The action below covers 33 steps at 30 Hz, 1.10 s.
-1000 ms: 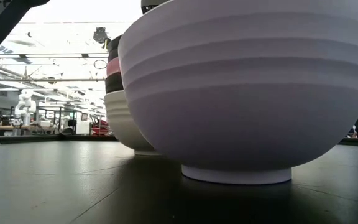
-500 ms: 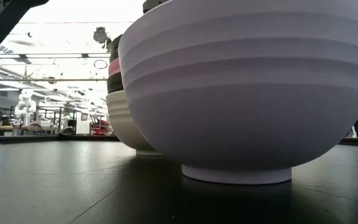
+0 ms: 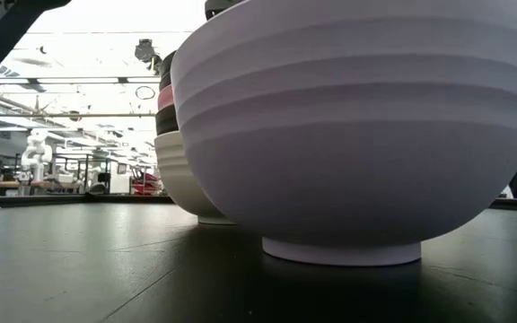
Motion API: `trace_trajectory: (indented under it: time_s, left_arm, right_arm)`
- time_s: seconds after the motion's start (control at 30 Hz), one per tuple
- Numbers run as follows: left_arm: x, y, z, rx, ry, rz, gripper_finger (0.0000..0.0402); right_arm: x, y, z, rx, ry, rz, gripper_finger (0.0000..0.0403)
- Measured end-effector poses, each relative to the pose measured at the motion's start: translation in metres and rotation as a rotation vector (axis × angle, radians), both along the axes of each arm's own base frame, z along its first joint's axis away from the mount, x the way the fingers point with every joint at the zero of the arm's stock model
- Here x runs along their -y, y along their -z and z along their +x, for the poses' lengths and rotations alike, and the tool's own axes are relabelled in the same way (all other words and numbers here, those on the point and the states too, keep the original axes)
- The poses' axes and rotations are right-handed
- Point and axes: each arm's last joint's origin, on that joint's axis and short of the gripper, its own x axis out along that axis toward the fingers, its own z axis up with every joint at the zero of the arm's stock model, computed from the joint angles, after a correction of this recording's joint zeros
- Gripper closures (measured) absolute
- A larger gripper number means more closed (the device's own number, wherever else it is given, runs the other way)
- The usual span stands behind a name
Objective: Nest bowls inside each other
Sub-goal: Stack the black bowl on top of the black bowl, then stack the purple bowl on top of the black bowl
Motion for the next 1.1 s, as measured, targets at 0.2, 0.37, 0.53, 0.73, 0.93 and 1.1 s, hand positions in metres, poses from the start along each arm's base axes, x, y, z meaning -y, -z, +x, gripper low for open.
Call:
trace_trajectory:
  time_s: [0.2,0.37,0.53,0.73,0.93,1.1]
  left_arm:
    - [-0.002,0.000,0.000,-0.003,-0.016,0.025,0.0224]
    - [-0.009,0.000,-0.001,-0.009,-0.031,0.029,0.0190]
    - [-0.016,0.000,-0.003,-0.016,-0.027,-0.001,0.0169]
    - [-0.024,-0.018,-0.012,0.036,-0.023,-0.031,0.0156]
    - [-0.024,-0.057,-0.034,0.152,0.017,-0.045,0.0156]
    - [-0.018,-0.081,-0.056,0.348,0.098,-0.076,0.0156]
  right_arm:
    - [0.000,0.000,0.000,0.000,0.000,0.000,0.0245]
    - [0.000,0.000,0.000,0.000,0.000,0.000,0.0245]
    - [0.000,0.000,0.000,0.000,0.000,0.000,0.0245]
    - [0.000,0.001,0.000,-0.006,-0.001,0.000,0.0245]
    - [0.000,0.002,0.001,-0.020,0.000,0.001,0.0245]
    - [0.000,0.002,0.001,-0.026,0.001,0.009,0.0245]
